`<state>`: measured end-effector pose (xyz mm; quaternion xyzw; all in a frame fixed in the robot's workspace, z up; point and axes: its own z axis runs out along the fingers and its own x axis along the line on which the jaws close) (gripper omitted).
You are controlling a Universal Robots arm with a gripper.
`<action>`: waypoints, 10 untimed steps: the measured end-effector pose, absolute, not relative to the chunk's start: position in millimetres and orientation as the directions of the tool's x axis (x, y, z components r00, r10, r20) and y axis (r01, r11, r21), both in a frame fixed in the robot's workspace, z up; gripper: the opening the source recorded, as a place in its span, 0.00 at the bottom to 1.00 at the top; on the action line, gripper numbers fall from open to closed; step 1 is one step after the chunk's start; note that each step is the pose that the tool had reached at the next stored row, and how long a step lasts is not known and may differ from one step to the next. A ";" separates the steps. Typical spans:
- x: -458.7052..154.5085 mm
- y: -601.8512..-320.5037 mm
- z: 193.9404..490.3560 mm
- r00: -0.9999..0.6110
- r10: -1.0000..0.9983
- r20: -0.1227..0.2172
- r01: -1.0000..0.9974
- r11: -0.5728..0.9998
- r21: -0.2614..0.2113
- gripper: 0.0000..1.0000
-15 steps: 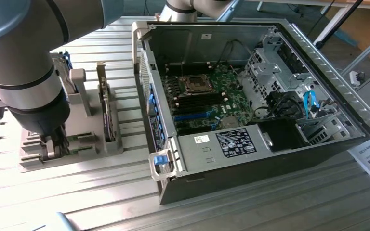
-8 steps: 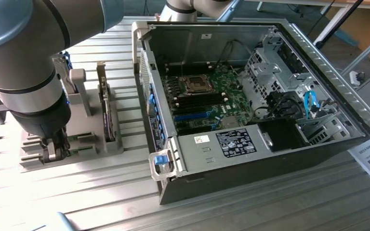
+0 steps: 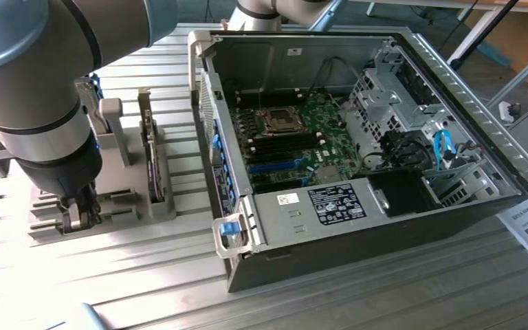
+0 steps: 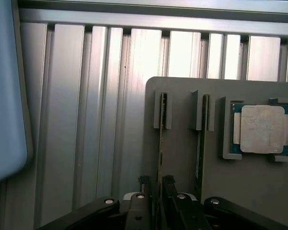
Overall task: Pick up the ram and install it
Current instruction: 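Pick up the ram and move it above insertion slot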
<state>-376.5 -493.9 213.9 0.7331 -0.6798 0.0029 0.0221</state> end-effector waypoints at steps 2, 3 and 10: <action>-375.8 -494.2 214.0 0.076 -0.997 0.034 -0.997 -0.075 0.029 0.24; -374.5 -494.5 214.0 0.076 -0.997 0.035 -0.997 -0.075 0.029 0.24; -368.7 -495.6 214.0 0.076 -0.997 0.034 -0.997 -0.075 0.029 0.24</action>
